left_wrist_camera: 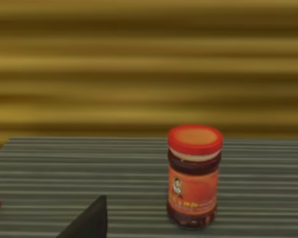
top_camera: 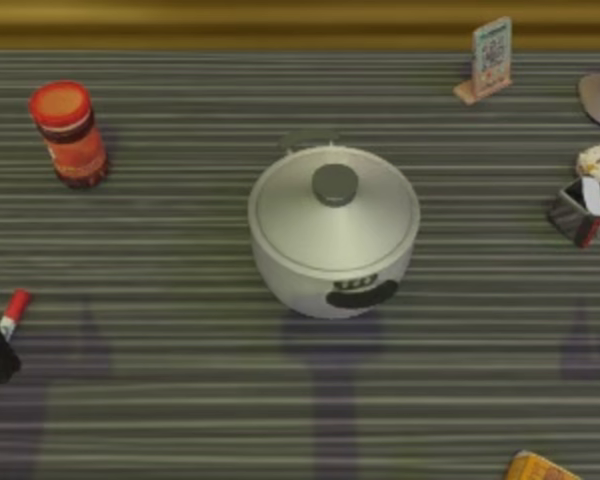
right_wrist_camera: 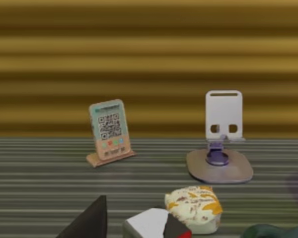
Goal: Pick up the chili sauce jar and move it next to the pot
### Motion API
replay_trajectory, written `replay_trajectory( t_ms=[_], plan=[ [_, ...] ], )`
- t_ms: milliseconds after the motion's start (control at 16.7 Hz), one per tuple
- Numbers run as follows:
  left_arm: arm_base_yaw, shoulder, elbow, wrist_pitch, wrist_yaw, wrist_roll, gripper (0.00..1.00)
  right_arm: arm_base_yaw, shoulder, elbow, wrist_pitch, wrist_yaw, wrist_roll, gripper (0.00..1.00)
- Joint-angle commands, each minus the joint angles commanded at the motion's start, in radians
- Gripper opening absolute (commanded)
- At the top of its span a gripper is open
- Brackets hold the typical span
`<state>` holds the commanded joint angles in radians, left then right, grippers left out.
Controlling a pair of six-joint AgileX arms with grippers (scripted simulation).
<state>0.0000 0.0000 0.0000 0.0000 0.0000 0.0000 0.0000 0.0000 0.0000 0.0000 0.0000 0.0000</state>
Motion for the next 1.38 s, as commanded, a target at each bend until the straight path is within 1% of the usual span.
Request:
replay_trajectory(
  t_ms=[300,480,660,960,1380],
  plan=[
    [-0.001,0.054,0.039,-0.031,0.005,0.015,1.00,0.000,0.000,0.000,0.000,0.000,0.000,1.00],
    [-0.006,0.194,0.146,-0.115,0.018,0.055,1.00,0.000,0.000,0.000,0.000,0.000,0.000,1.00],
    [-0.015,0.399,0.317,-0.237,0.039,0.116,1.00,0.000,0.000,0.000,0.000,0.000,0.000,1.00],
    [-0.027,0.827,0.723,-0.488,0.079,0.249,1.00,0.000,0.000,0.000,0.000,0.000,0.000,1.00],
    [-0.029,1.497,1.455,-0.865,0.126,0.462,1.00,0.000,0.000,0.000,0.000,0.000,0.000,1.00]
  ],
)
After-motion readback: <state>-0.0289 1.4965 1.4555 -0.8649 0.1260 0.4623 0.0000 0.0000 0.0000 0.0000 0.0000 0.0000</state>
